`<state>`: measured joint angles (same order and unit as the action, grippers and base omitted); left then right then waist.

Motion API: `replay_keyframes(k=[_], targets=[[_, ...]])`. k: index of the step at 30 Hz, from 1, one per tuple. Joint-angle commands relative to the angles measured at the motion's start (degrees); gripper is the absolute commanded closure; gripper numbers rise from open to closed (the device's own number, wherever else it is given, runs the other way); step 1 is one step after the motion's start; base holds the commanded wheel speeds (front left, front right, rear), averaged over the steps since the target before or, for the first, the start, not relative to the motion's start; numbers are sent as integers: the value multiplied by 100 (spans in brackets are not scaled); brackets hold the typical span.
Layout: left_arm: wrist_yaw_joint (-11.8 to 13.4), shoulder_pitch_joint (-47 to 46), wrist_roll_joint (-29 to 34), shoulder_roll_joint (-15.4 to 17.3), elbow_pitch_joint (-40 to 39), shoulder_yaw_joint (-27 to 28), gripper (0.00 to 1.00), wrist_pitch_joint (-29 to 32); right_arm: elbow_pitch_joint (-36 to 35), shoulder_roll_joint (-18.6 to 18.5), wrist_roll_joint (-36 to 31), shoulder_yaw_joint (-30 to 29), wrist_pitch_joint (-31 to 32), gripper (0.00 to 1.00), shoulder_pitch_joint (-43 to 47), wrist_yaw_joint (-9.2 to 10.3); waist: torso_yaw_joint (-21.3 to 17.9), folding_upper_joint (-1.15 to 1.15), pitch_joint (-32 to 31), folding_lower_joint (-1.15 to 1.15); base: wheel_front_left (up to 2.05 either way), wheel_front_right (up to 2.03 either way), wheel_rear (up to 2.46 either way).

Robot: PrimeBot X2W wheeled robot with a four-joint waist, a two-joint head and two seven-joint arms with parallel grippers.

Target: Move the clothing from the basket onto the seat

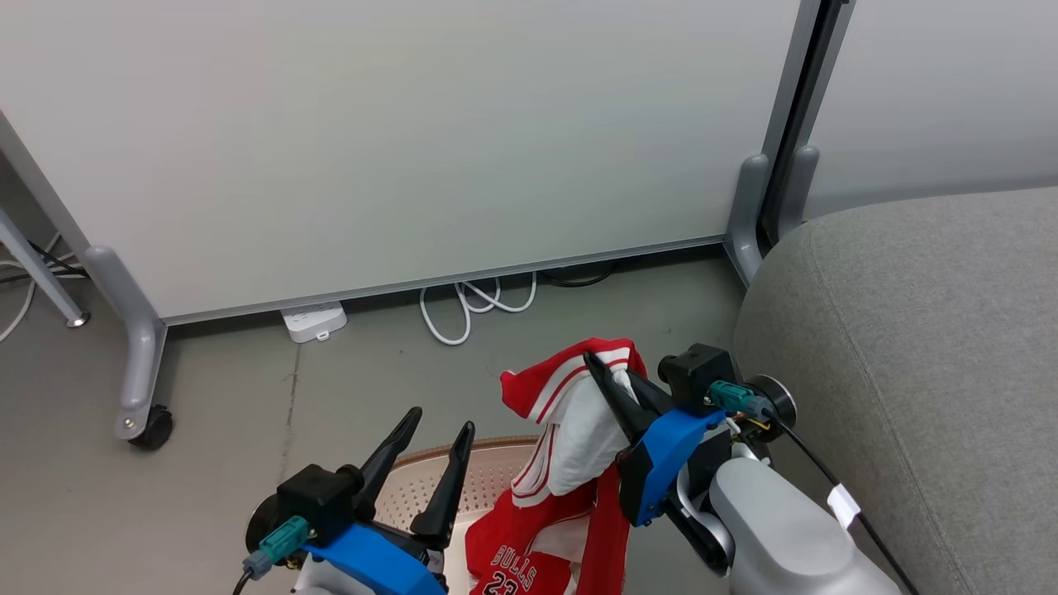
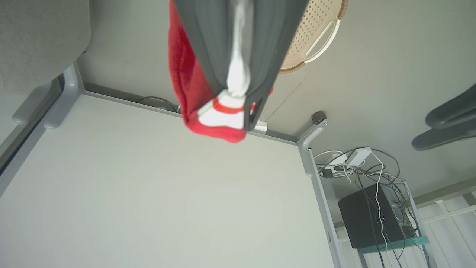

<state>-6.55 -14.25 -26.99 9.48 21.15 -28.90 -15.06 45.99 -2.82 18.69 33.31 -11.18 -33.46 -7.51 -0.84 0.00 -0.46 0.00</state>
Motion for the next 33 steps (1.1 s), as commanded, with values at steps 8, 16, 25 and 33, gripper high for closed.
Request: replay_keyframes(k=[8, 16, 25, 33], targets=[[-71, -6, 192, -105, 97, 144, 0, -17, -21, -12, 41, -22, 1, 100, 38, 4, -22, 0, -12, 0, 0, 0, 0], [-93, -68, 247, -126, 129, 209, 0, -17, -2, -12, 20, -56, -20, 100, 4, 4, -78, 0, 0, 0, 0, 0, 0], [-93, -95, 197, -85, 145, 137, 0, -17, -23, -12, 3, -96, -29, 100, -23, 4, -196, 0, 24, 0, 0, 0, 0], [-94, -39, 230, -9, 72, 216, 0, -17, -46, -13, -36, -110, -26, 100, -72, 4, -586, 0, 55, 0, 0, 0, 0]])
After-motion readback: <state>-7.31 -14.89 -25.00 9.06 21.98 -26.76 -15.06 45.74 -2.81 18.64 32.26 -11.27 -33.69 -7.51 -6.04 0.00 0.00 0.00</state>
